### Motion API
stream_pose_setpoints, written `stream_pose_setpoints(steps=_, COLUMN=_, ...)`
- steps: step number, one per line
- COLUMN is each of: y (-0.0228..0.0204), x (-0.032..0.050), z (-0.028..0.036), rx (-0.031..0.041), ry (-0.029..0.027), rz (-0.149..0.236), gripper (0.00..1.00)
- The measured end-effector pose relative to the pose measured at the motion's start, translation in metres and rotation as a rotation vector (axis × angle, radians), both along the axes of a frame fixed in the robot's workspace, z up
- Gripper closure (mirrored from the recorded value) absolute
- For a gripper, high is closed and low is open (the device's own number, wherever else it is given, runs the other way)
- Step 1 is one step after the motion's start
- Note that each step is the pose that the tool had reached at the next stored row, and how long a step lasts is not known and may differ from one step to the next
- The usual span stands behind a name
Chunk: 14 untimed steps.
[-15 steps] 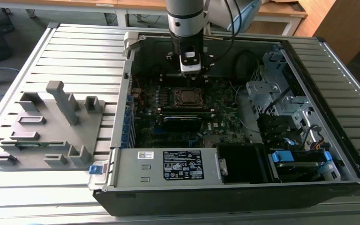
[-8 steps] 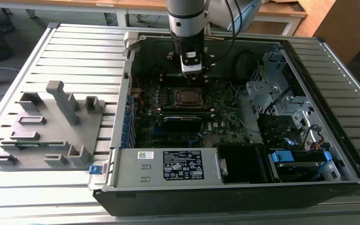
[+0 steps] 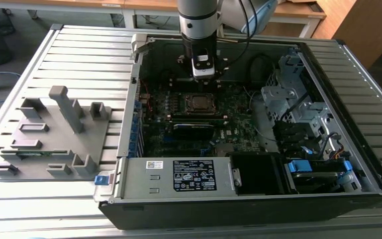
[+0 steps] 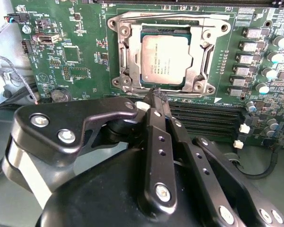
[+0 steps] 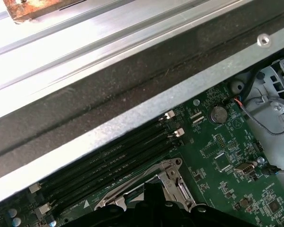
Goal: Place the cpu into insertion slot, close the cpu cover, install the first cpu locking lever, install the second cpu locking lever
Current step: 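Install the first cpu locking lever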
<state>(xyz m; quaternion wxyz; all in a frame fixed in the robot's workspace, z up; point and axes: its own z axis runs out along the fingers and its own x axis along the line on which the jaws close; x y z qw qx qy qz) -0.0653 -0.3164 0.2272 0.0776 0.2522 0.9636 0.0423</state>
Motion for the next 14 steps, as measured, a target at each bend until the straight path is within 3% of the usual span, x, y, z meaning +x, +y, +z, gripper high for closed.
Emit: stream_pose_setpoints(steps=14, y=0.0000, x=0.0000, z=0.0022, rx=0.0001, ry=-0.0001, rz=0.000, gripper=0.89)
